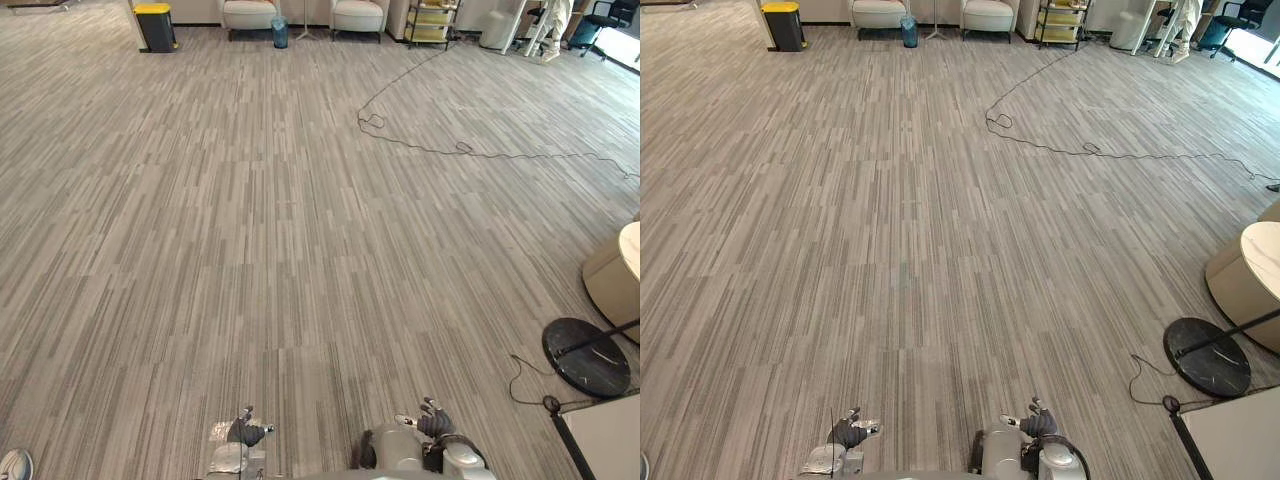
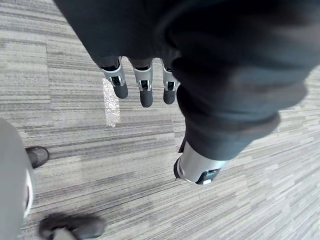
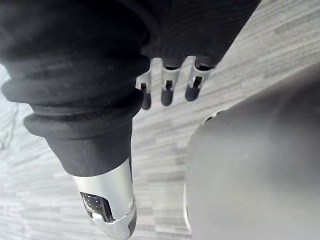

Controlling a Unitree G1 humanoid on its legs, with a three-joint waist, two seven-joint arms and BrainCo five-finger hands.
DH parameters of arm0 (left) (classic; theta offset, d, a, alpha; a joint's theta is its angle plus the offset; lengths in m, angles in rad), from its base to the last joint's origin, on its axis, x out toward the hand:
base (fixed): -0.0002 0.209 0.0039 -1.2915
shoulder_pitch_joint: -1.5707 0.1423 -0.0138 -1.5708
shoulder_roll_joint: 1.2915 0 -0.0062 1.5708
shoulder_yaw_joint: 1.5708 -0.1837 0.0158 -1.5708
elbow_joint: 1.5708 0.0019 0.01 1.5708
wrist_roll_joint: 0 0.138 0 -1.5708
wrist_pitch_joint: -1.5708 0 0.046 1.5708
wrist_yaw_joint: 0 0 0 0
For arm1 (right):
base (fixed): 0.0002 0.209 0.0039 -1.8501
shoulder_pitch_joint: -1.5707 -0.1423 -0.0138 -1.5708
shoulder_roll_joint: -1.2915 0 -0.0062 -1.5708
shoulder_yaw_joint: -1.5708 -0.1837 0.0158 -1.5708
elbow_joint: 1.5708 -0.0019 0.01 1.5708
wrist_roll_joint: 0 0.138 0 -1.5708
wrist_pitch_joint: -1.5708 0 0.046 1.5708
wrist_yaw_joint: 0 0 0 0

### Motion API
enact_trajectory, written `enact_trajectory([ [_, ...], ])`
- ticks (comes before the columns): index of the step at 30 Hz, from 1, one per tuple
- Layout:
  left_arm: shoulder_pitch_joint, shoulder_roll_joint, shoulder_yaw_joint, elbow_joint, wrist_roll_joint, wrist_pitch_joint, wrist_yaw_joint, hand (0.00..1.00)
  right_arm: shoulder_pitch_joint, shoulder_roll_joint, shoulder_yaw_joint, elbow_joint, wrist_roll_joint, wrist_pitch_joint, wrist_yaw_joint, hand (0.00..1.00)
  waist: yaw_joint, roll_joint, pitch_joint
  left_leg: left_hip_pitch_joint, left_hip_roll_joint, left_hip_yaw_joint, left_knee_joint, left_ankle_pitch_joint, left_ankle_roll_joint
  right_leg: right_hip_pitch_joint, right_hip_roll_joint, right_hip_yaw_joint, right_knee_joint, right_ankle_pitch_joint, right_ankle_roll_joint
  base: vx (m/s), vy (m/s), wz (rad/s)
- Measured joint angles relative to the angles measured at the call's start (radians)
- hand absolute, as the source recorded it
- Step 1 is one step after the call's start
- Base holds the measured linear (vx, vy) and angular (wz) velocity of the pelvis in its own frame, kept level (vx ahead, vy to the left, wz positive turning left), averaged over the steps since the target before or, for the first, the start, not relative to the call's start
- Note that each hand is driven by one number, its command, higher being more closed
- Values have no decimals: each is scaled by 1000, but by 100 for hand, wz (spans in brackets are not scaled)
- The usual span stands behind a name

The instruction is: Organize washtable

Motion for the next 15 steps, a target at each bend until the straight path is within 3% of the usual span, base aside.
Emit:
enact_trajectory([
  [1, -14, -6, 5, 15, 0, 0, 0, 0, -7, -7, -5, 0, 6, 0, 6, 0, 4, -8, 13, 42, -10, -22, 3, -32, -47, -7, 3, 22, 16, 74, -66, 403, -54, -10],
  [2, -11, -24, 15, 16, 2, 0, -1, 0, -18, -18, -4, 0, -1, 1, 5, 0, 2, 30, 12, 49, 21, -26, 10, -34, -53, 2, 22, 30, 22, 49, -69, 397, -67, -17],
  [5, -13, -54, 23, 16, 19, 0, -2, 0, -18, -18, -44, -6, 1, -1, 11, 0, -7, 63, 15, 14, 49, -42, 91, -31, -57, 25, 43, 15, -5, 10, -60, 302, -134, 7],
  [7, -23, -62, 34, 13, 20, 0, -5, 0, -10, -14, -56, -6, 5, 3, 7, 0, -5, 59, 18, -28, 91, -50, 243, -26, -66, 90, 57, -2, -49, -11, -52, 234, -147, 29],
  [9, -21, -82, 61, -22, 22, 0, -12, 0, 15, -5, -62, -23, 11, 6, 1, 0, 6, 51, 24, -136, 171, -41, 544, -27, -83, 186, 78, -18, -114, -19, -48, 177, -112, 19],
  [11, -17, -90, 60, -33, 22, -2, -19, 0, 25, -1, -71, -34, 13, 7, -5, 0, 5, 54, 21, -193, 203, -25, 618, -31, -77, 228, 86, -22, -147, -22, -48, 138, -48, -2],
  [13, -17, -93, 59, -35, 22, -3, -19, 0, 28, 0, -75, -34, 13, 7, -7, 0, 5, 53, 19, -215, 196, -22, 540, -35, -76, 251, 83, -3, -166, -23, -44, 140, 1, -25],
  [15, -17, -91, 58, -31, 22, -3, -19, 0, 27, 5, -95, -16, 16, 7, -7, 0, 6, 52, 18, -201, 154, -79, 301, -30, -84, 260, 69, 32, -156, -20, -43, 179, 87, -43],
])
